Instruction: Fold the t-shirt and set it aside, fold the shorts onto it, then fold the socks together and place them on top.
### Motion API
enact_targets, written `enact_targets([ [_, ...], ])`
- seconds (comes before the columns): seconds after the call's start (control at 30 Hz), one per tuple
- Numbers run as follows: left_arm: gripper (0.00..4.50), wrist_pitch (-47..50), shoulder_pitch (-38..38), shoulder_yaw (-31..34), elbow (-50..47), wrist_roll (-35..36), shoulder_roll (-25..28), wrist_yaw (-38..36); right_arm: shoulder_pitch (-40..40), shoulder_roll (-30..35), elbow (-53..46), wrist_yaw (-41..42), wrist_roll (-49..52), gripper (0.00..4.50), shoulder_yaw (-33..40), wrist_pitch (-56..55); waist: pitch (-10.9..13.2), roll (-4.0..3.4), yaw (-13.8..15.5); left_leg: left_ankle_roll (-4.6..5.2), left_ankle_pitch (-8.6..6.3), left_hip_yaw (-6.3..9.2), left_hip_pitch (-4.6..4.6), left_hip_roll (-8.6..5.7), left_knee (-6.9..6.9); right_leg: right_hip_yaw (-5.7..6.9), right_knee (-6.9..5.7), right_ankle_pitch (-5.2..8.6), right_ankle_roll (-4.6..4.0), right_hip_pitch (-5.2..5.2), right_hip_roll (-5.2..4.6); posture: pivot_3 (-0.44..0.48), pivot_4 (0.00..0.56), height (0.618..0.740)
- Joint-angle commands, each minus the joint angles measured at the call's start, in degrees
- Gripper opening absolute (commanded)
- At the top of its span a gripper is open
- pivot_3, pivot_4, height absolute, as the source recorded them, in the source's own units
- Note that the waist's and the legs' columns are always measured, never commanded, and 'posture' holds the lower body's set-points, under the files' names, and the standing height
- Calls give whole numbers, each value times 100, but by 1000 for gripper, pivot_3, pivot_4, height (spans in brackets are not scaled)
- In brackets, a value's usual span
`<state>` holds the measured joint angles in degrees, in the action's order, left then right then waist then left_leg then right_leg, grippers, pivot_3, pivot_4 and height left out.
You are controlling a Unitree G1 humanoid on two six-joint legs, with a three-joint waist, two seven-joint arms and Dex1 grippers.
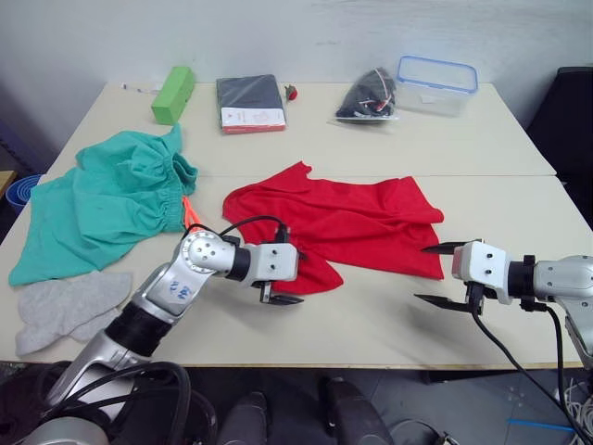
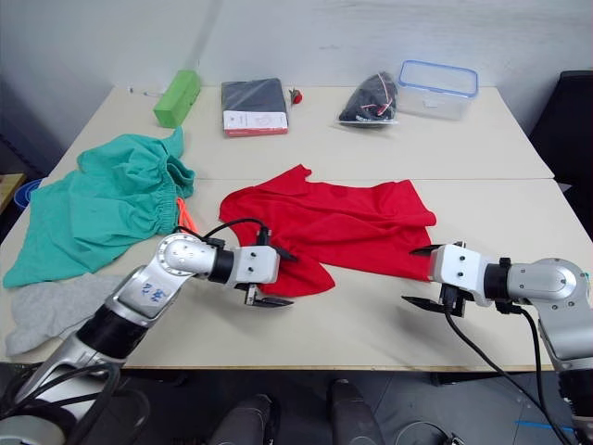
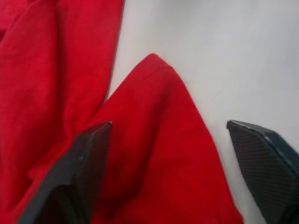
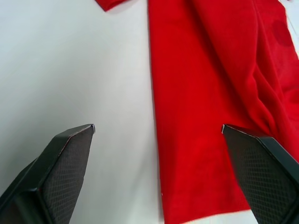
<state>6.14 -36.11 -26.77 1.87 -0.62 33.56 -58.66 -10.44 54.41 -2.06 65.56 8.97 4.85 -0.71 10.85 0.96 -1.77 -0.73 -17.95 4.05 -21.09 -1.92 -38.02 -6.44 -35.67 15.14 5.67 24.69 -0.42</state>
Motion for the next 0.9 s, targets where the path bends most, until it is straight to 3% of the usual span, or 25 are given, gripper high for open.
enact_targets([
  [0.03, 3113, -302, -182, -184, 302, -347, -39, -204, -126, -35, -99, -99, 5, 4500, -30, 60, 0, 0, 5, 0, 0, 0, 1, 0, 0, -1, 0, 0, 0, 0, 1, 0, 150, 740],
  [0.2, 3113, -432, -240, -176, 488, -470, -139, -335, -214, -82, 21, -248, -72, 4500, -115, 195, -1, 0, 21, 1, 1, 1, 3, -1, -8, 0, -6, 0, 1, -5, -3, 0, 150, 740],
  [0.3, 2560, -479, -240, -139, 569, -454, -165, -432, -234, -96, 163, -348, -136, 4500, -168, 228, -1, 0, 24, 1, 2, 2, 3, -1, -9, 1, -8, 0, 1, -4, -3, 0, 150, 740],
  [0.43, 1427, -494, -198, -98, 571, -432, -161, -584, -325, -119, 428, -471, -272, 4500, -241, 233, -1, 0, 24, 2, 2, 1, 3, -3, -13, 1, -11, 0, 1, -5, -5, 0, 150, 740],
  [0.57, 87, -463, -158, -53, 539, -420, -160, -647, -444, -152, 716, -484, -383, 3452, -354, 204, -1, 0, 18, 3, 3, 1, 7, -3, -15, 0, -18, 0, 1, -5, -4, 0, 150, 740],
  [0.9, 0, 38, 288, 283, -134, 18, 293, -1129, -709, -233, 1275, -438, -590, 24, -639, -86, -1, 0, -13, 4, 3, -1, 8, 0, -13, -4, -23, 0, 1, -2, -2, 0, 150, 740],
])
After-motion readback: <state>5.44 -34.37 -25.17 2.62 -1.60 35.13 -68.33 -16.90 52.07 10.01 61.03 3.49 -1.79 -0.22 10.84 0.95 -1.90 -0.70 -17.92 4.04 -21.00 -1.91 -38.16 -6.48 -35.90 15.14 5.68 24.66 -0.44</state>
